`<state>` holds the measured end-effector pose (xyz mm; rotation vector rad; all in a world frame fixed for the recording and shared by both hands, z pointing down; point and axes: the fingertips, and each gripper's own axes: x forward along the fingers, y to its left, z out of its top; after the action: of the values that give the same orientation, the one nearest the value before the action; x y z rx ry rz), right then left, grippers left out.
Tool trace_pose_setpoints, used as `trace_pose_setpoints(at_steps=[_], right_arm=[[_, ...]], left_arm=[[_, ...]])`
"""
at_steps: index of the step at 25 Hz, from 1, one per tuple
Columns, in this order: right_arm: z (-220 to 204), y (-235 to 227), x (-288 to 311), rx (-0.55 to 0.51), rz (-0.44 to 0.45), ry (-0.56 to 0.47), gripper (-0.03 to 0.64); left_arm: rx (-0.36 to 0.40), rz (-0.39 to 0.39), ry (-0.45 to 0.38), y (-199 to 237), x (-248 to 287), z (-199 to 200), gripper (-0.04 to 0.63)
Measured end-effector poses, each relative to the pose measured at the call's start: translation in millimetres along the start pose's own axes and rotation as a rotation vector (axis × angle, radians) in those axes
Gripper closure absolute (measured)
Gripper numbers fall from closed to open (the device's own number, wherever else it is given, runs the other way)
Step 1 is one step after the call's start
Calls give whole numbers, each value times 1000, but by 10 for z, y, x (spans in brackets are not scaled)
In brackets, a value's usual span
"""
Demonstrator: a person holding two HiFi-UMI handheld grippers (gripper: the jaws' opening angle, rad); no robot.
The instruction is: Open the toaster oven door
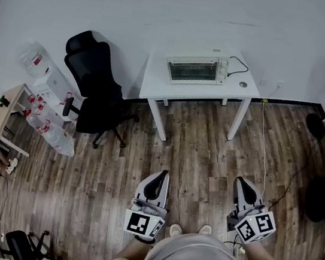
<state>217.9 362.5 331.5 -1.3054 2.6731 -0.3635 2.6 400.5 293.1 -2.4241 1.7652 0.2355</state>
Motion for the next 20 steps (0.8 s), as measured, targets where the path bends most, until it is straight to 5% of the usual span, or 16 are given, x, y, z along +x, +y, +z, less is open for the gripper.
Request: trace_pose_setpoints(at_steps=[20], right_arm=[[-109,513,468,25,-4,-17,600]], left_arm=[[-37,-70,-28,383,-25,27,589]])
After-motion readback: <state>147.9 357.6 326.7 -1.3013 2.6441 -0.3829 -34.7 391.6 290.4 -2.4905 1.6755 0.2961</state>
